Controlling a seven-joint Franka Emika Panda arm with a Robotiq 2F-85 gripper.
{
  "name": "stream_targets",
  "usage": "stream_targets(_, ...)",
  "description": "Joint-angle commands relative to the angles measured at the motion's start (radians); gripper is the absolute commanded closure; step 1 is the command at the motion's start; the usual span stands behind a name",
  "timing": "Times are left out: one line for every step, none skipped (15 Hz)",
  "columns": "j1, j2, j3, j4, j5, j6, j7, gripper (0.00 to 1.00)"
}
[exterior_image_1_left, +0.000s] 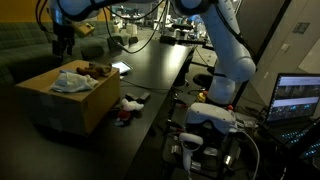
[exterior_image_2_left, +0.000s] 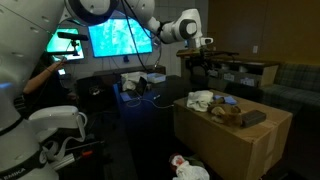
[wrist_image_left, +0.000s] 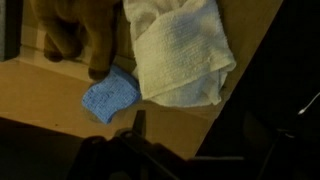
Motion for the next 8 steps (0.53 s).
stream_targets(-0.006, -0.105, -0.008, -0.224, 0.028, 0.071, -0.037, 0.00)
stream_targets(-0.002, -0.110, -0.013, -0.257, 0.018, 0.092, -0.031, 0.00)
stream_targets(0.012, -0.102, -0.028, -0.283, -0.003, 0.130, 0.001, 0.00)
stream_targets(0.024, -0.091, -0.040, -0.302, -0.017, 0.171, 0.026, 0.00)
stream_targets(0.035, -0.081, -0.052, -0.316, -0.032, 0.210, 0.048, 0.00)
stream_targets(0.044, -0.075, -0.063, -0.337, -0.045, 0.250, 0.064, 0.00)
stream_targets(0.055, -0.065, -0.076, -0.346, -0.055, 0.287, 0.089, 0.00)
stream_targets(0.061, -0.060, -0.083, -0.361, -0.057, 0.321, 0.104, 0.00)
